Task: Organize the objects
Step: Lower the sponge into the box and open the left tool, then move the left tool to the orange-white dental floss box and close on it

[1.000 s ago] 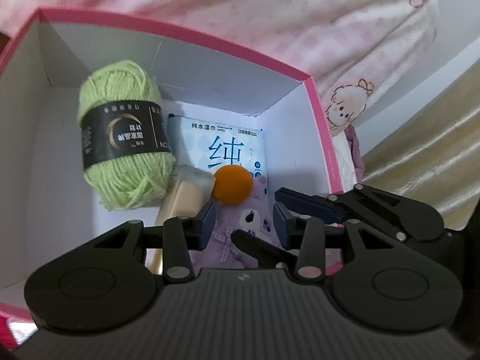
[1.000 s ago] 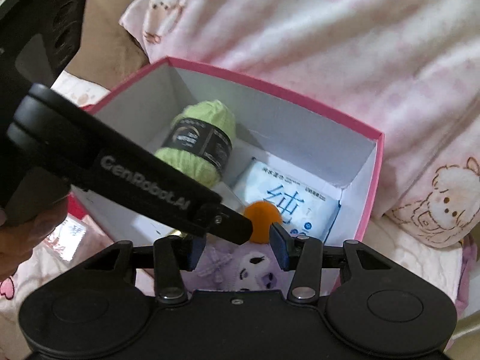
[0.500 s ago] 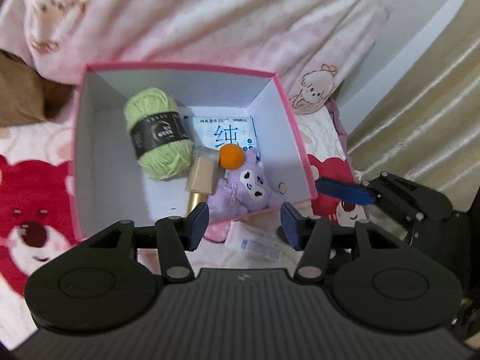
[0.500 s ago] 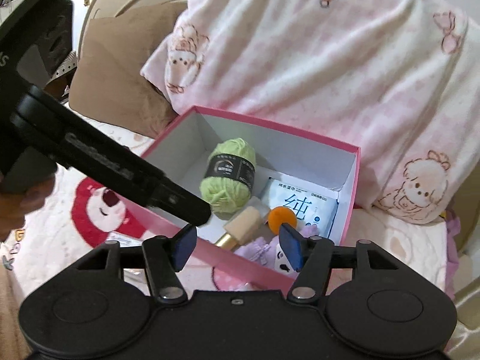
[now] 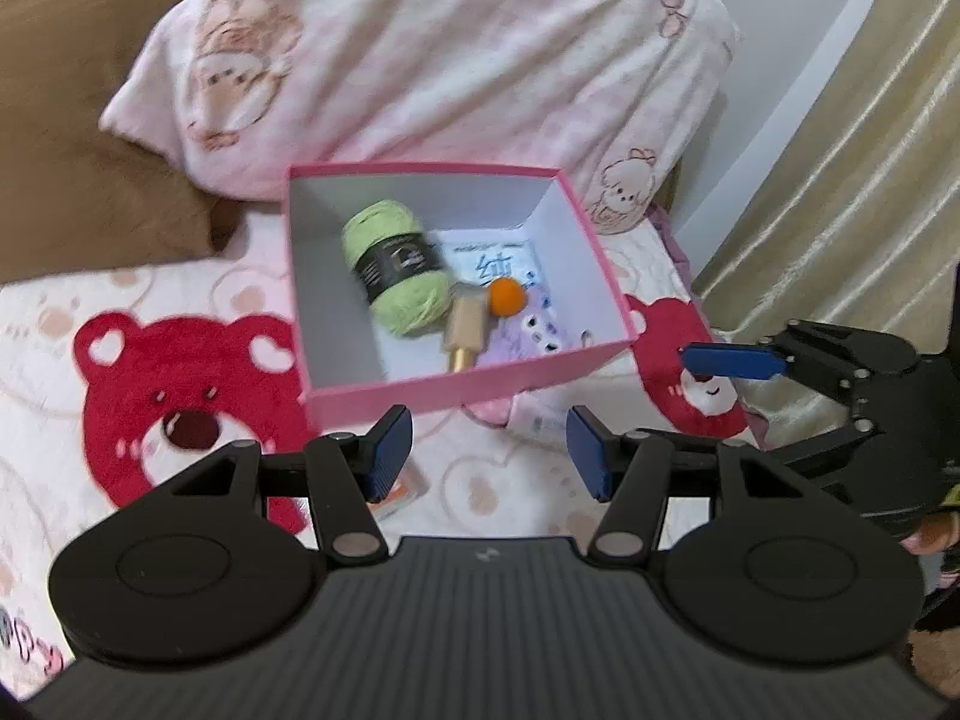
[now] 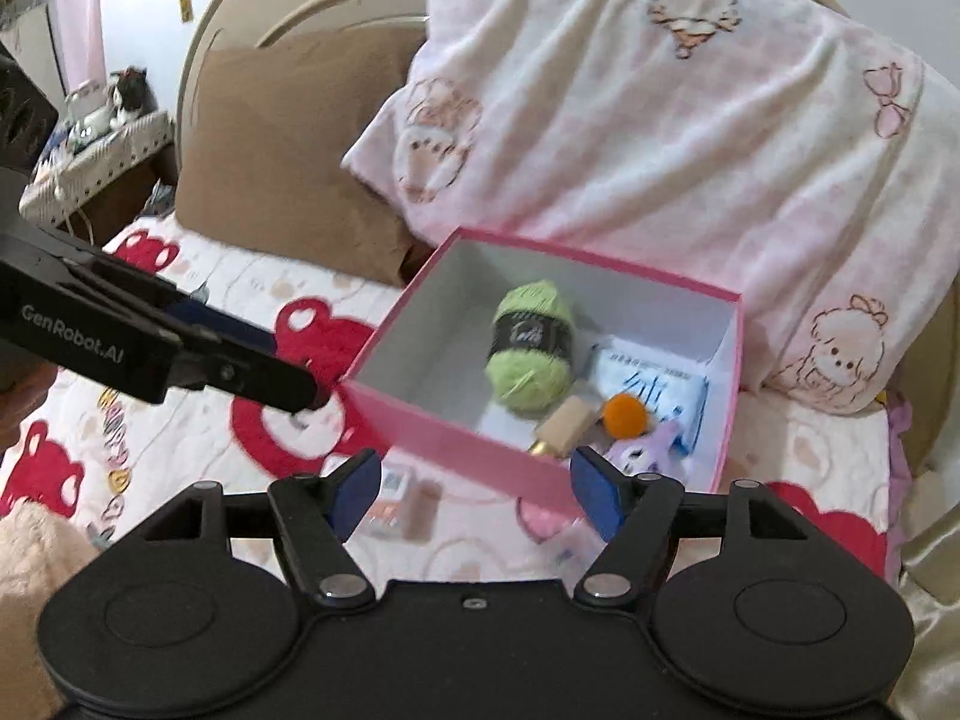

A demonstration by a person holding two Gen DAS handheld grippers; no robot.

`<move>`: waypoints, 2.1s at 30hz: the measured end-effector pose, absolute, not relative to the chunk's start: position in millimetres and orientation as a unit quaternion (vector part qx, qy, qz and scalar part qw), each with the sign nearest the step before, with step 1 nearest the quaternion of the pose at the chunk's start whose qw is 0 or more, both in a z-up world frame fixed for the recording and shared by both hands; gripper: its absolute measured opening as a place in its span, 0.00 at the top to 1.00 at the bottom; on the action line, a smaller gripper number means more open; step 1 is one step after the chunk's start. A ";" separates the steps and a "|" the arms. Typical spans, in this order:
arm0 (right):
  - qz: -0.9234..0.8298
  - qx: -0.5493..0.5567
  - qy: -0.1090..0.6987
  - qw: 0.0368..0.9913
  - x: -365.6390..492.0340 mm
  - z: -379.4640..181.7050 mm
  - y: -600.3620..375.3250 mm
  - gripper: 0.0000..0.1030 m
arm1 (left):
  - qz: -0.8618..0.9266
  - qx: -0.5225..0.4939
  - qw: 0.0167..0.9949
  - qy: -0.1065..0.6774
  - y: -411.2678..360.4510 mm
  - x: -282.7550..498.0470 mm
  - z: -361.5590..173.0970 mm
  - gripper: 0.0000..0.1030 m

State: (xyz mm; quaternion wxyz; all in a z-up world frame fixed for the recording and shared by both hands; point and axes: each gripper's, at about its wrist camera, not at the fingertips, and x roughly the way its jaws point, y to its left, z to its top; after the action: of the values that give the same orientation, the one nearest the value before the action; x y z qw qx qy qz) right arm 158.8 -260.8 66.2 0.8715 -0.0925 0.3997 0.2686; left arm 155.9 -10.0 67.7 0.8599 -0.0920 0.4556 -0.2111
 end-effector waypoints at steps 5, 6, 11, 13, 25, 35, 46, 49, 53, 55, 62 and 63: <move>0.280 -0.092 0.407 0.864 137.1 71.4 -243.3 0.25 | -0.199 -0.101 0.857 0.464 15.5 140.0 54.0 0.43; 0.284 -0.092 0.408 0.863 131.4 70.9 -239.3 0.23 | -0.195 -0.103 0.856 0.467 20.8 137.1 49.4 0.42; 0.314 -0.087 0.416 0.849 118.2 50.0 -217.8 0.17 | -0.180 -0.115 0.859 0.465 41.4 131.4 29.4 0.39; 0.322 -0.087 0.421 0.843 119.4 32.6 -207.6 0.16 | -0.180 -0.117 0.858 0.466 47.0 133.1 22.0 0.39; 0.319 -0.062 0.444 0.835 140.6 -56.9 -174.4 0.16 | -0.158 -0.164 0.854 0.468 56.9 158.4 -47.9 0.41; 0.309 -0.124 0.389 0.859 147.9 -102.3 -159.9 0.16 | -0.135 -0.196 0.849 0.472 55.4 175.4 -97.5 0.43; 0.268 -0.130 0.415 0.860 180.6 -148.1 -152.6 0.13 | -0.115 -0.251 0.822 0.498 58.7 188.3 -136.3 0.51; 0.263 -0.138 0.423 0.856 182.3 -156.1 -148.5 0.13 | -0.115 -0.250 0.822 0.499 56.5 190.0 -141.6 0.53; 0.281 -0.133 0.414 0.855 179.9 -155.4 -144.0 0.13 | -0.120 -0.256 0.825 0.489 53.1 193.6 -153.8 0.54; 0.292 -0.122 0.412 0.855 179.6 -153.5 -142.7 0.12 | -0.119 -0.264 0.830 0.476 54.2 193.7 -157.6 0.52; 0.282 -0.090 0.423 0.856 179.4 -145.9 -149.5 0.10 | -0.141 -0.273 0.824 0.477 54.0 189.8 -157.2 0.55; 0.280 -0.093 0.426 0.855 177.2 -143.9 -150.4 0.10 | -0.145 -0.273 0.820 0.482 52.5 188.3 -156.8 0.55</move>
State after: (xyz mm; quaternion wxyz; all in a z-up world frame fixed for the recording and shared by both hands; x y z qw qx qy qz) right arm 177.2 -150.4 -143.9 0.8552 -0.0929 0.4263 0.2797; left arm 188.3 52.5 -156.8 0.8200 -0.2733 0.4815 -0.1450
